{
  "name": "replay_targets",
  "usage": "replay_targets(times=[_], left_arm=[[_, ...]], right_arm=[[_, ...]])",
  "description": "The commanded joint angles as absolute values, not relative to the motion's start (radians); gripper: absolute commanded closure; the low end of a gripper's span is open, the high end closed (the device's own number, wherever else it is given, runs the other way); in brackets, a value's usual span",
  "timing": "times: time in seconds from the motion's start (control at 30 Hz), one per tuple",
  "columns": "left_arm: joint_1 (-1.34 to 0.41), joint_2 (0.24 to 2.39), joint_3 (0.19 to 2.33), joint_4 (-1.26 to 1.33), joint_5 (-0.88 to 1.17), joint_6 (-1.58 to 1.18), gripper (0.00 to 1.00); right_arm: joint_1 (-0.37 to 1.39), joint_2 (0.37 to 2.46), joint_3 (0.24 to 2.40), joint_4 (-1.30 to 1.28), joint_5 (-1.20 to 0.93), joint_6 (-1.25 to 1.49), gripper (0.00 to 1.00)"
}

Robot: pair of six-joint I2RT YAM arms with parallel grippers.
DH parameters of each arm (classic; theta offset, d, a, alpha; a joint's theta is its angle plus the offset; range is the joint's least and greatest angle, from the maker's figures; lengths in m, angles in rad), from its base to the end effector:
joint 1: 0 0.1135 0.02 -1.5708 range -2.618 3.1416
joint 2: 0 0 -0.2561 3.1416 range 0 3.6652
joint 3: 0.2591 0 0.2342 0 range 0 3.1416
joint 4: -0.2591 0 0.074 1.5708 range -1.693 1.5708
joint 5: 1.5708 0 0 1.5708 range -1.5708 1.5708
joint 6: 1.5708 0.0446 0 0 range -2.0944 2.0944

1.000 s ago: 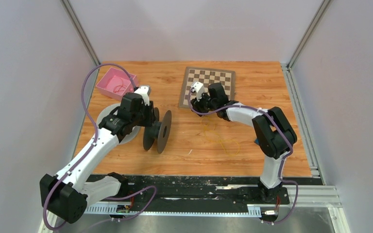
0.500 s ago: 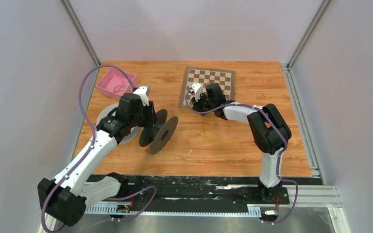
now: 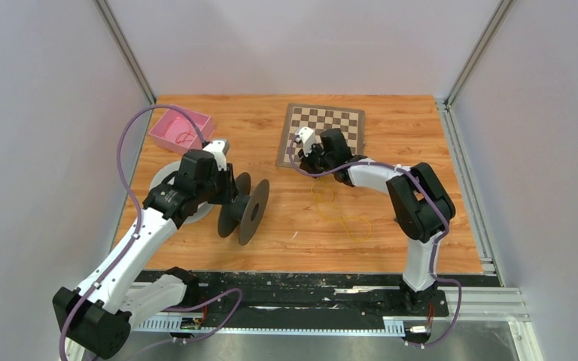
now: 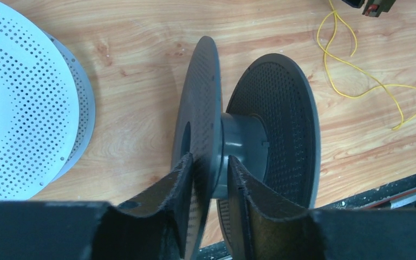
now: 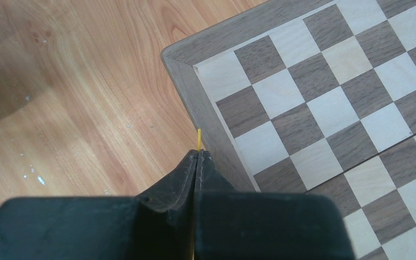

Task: Wrap the cables
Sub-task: Pick up the cable at the center of the board.

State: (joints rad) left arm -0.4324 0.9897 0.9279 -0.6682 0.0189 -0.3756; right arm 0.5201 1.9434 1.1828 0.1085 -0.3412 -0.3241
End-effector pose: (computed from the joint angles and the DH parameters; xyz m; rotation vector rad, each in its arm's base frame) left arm 0.1789 -0.0835 0.2944 0.0763 2.3389 -0.4316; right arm 0.3491 0.2171 0.1690 -1.0792 1.9425 0.4868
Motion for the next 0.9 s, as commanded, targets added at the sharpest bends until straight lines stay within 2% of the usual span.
replay_targets(times=[0.0,0.07,0.1,0.17,0.4,0.53,0.63,0.87], left_arm=[[-0.436,0.966,0.95,-0.665,0.065,-0.375,0.67],[-0.434,0.967,0.945,-0.644,0.092,-0.396,0.79],[-0.435,0.969,0.943,-0.625,0.099,-0.403,0.89],[-0.436,0.972,0.938,-0.593,0.107,-0.423,0.99],[-0.465,1.032,0.961,-0.5,0.042,-0.425,1.0],[-0.49,1.076,1.016,-0.55,-0.049,-0.375,1.0],[-0.492,1.07,1.027,-0.585,-0.126,-0.353,1.0],[-0.491,1.004,0.994,-0.644,-0.223,-0.356,1.0]], right_arm=[[0.515,1.85,1.156,0.149,-0.346,-0.336,1.0],[0.517,1.81,1.134,0.152,-0.343,-0.335,1.0],[0.515,1.777,1.112,0.159,-0.341,-0.328,1.0],[0.516,1.725,1.077,0.179,-0.351,-0.314,1.0],[0.516,1.583,0.994,0.192,-0.353,-0.316,1.0],[0.515,1.566,0.967,0.207,-0.291,-0.321,1.0],[0.516,1.631,0.975,0.196,-0.312,-0.358,0.83],[0.548,1.791,1.083,0.172,-0.307,-0.407,0.64]])
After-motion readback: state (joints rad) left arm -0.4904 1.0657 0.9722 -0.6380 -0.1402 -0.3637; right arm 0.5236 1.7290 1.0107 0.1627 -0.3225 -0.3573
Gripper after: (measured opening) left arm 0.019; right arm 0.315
